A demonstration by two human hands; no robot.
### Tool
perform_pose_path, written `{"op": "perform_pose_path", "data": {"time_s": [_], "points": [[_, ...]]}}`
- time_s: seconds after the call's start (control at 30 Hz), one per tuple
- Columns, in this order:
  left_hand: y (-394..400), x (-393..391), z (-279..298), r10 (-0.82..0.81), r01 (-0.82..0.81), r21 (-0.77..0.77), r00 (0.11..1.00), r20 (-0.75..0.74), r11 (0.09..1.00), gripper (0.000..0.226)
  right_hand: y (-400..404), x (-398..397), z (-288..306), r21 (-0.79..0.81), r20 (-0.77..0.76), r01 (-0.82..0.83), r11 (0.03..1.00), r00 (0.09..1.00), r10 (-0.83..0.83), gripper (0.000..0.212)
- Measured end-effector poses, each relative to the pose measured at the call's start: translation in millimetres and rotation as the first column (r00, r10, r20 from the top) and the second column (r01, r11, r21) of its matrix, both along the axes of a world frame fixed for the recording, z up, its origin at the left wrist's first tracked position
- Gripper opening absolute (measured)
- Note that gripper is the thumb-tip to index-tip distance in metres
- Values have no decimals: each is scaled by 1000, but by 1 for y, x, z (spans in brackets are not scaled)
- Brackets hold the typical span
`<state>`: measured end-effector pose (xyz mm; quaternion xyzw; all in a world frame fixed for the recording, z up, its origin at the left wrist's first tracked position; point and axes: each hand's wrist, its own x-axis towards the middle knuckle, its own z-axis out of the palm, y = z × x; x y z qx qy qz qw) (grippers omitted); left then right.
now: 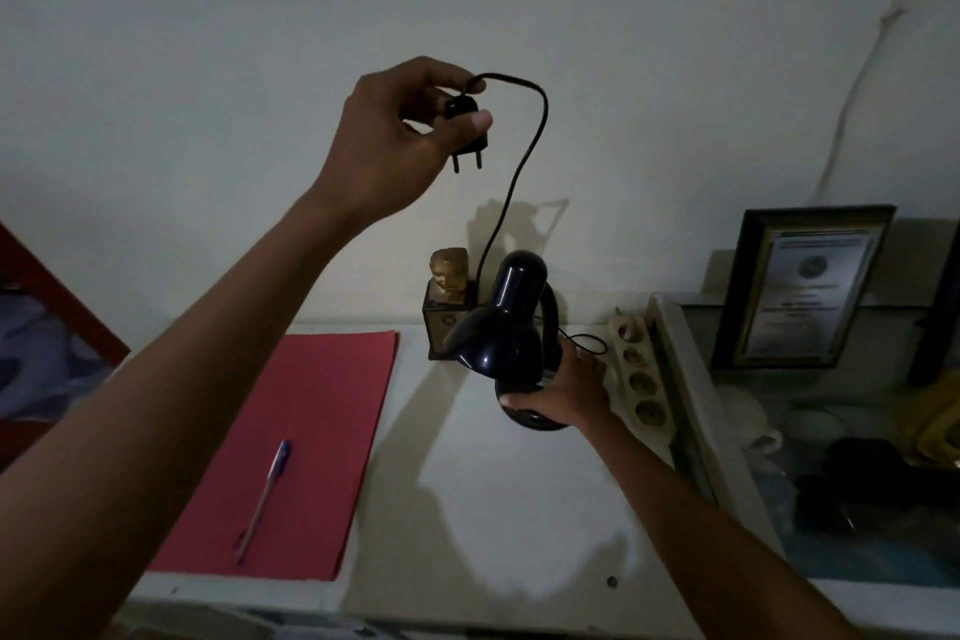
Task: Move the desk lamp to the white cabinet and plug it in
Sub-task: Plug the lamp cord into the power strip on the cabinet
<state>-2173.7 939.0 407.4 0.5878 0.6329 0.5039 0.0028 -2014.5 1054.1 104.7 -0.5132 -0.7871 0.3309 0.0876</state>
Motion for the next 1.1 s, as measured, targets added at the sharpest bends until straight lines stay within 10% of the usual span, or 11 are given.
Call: {"op": "perform_pose_path", "data": {"time_s": [0.1, 0.2, 0.37, 0.8, 1.1], "points": [[17, 3, 0, -21, 22, 18, 998, -52, 1000, 27, 12, 16, 35, -11, 86, -69, 998, 994, 70, 90], [39, 6, -1, -16, 20, 31, 989, -149, 999, 23, 23, 36, 89, 80, -265, 83, 993, 962, -59, 50], [81, 26, 2, -42, 61, 42, 932, -360, 997, 20, 20, 64, 222, 313, -761, 224, 923, 640, 103, 64], [118, 108, -51, -392, 392, 17, 920, -14, 920, 51, 50, 127, 264, 231, -510, 118, 966, 860, 17, 11], [106, 143, -165, -183, 216, -154, 961, 207, 964, 52, 54, 145, 205, 228, -145, -7, 974, 989, 42, 16]]}}
